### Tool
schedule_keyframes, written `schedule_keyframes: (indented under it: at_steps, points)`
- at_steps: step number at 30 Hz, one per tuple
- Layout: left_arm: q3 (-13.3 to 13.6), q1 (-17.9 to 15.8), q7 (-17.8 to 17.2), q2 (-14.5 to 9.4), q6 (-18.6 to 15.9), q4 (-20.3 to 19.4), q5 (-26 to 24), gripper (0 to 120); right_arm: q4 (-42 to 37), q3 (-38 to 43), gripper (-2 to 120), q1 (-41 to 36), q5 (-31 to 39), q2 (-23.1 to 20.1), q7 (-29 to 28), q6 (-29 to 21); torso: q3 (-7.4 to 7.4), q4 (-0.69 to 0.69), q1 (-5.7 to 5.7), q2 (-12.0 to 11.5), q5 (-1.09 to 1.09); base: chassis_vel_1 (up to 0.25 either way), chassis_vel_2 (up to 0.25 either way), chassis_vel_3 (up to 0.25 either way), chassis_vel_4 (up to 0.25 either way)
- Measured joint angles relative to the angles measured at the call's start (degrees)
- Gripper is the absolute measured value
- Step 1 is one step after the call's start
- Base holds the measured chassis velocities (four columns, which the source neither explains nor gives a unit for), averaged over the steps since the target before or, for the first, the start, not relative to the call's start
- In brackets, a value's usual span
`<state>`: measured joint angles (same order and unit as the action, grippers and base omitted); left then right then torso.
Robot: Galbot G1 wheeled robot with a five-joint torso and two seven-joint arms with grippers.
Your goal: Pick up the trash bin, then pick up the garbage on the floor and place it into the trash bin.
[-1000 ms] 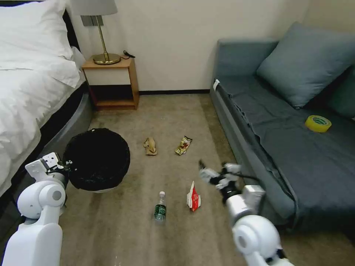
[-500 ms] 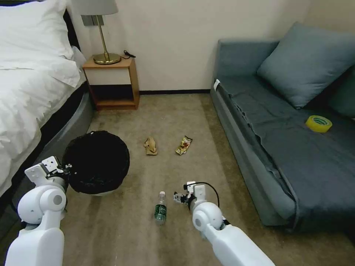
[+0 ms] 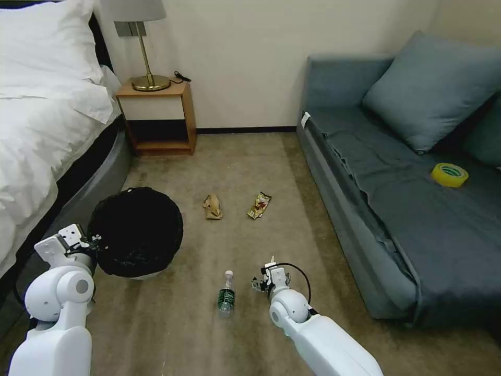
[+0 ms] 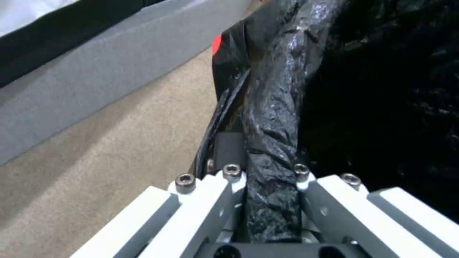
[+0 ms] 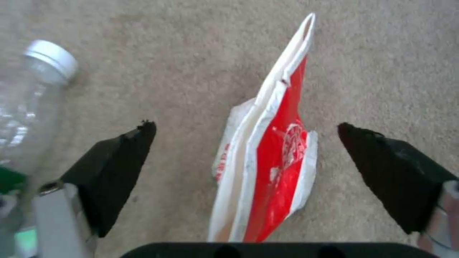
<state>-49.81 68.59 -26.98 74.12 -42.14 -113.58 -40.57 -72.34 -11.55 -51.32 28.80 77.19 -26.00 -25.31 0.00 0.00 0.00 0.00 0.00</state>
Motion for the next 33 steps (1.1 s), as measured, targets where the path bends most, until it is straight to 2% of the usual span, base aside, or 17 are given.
schedule_keyframes:
  at_steps: [1, 4, 5, 9, 10, 12, 14, 15, 17, 19, 23, 24, 27, 33]
  points:
    - [0.0, 0.0, 0.0, -0.1, 0.0, -0.1, -0.1, 3, 1.1, -0.1, 95, 0.2, -0.7, 0.2, 0.3, 0.6, 0.0, 0.0, 0.0, 0.0, 0.0, 0.0, 0.0, 0.0, 0.0]
    - [-0.1, 0.2, 0.0, -0.4, 0.0, -0.3, -0.3, 3, 3.8, -0.2, 82, 0.8, -1.7, 0.6, 0.8, 1.9, 0.0, 0.0, 0.0, 0.0, 0.0, 0.0, 0.0, 0.0, 0.0]
    - [-0.1, 0.2, 0.0, -0.4, 0.0, -0.3, -0.3, 3, 3.8, -0.2, 82, 0.8, -1.7, 0.6, 0.8, 1.9, 0.0, 0.0, 0.0, 0.0, 0.0, 0.0, 0.0, 0.0, 0.0]
    - [-0.1, 0.2, 0.0, -0.5, 0.0, -0.3, -0.4, 3, 5.3, 0.0, 64, 0.9, -2.8, 0.8, 1.2, 2.9, 0.0, 0.0, 0.0, 0.0, 0.0, 0.0, 0.0, 0.0, 0.0]
    - [-0.1, 0.2, 0.0, -0.5, 0.0, -0.3, -0.4, 3, 5.3, 0.0, 59, 0.9, -2.9, 0.8, 1.2, 3.1, 0.0, 0.0, 0.0, 0.0, 0.0, 0.0, 0.0, 0.0, 0.0]
    - [-0.1, 0.2, 0.0, -0.5, 0.0, -0.3, -0.4, 3, 5.3, 0.1, 57, 0.8, -2.9, 0.8, 1.3, 3.2, 0.0, 0.0, 0.0, 0.0, 0.0, 0.0, 0.0, 0.0, 0.0]
    - [0.0, 0.0, 0.0, -0.6, 0.0, -0.2, -0.4, 3, 5.2, 0.2, 47, 0.4, -3.0, 0.7, 1.4, 3.3, 0.0, 0.0, 0.0, 0.0, 0.0, 0.0, 0.0, 0.0, 0.0]
    - [0.0, 0.0, 0.0, -0.6, 0.0, -0.2, -0.4, 3, 5.2, 0.2, 47, 0.4, -3.0, 0.7, 1.4, 3.3, 0.0, 0.0, 0.0, 0.0, 0.0, 0.0, 0.0, 0.0, 0.0]
    - [0.1, -0.1, 0.0, -0.6, 0.0, -0.1, -0.4, 3, 4.8, 0.2, 36, 0.1, -3.1, 0.5, 1.5, 3.4, -0.01, 0.0, 0.0, 0.0, 0.0, 0.0, 0.0, 0.0, 0.0]
    - [0.2, -0.1, 0.0, -0.6, 0.0, -0.1, -0.4, 3, 4.8, 0.2, 32, 0.0, -3.1, 0.5, 1.5, 3.5, 0.0, 0.0, 0.0, 0.0, 0.0, 0.0, 0.0, 0.0, 0.0]
    - [0.2, -0.1, 0.0, -0.6, 0.0, -0.1, -0.4, 3, 4.4, 0.0, 16, -0.3, -3.1, 0.1, 1.6, 3.6, -0.01, 0.0, 0.0, 0.0, 0.0, 0.0, 0.0, 0.0, 0.0]
    - [0.2, -0.1, 0.0, -0.6, 0.0, -0.1, -0.4, 3, 4.4, 0.0, 16, -0.3, -3.1, 0.1, 1.6, 3.6, -0.01, 0.0, 0.0, 0.0, 0.0, 0.0, 0.0, 0.0, 0.0]
    - [0.2, 0.0, 0.1, -0.6, 0.0, -0.1, -0.4, 3, 3.5, -0.1, 0, -0.5, -3.1, -0.3, 1.8, 3.9, -0.01, 0.0, 0.0, 0.0, 0.0, 0.0, 0.0, 0.0, 0.0]
    - [0.2, 0.3, 0.1, -0.6, 0.0, -0.2, -0.4, 3, 0.0, -0.4, 0, -0.8, -1.9, -1.7, 2.1, 4.6, 0.0, 0.0, 0.0, 0.0, 0.0, 0.0, 0.0, 0.0, 0.0]
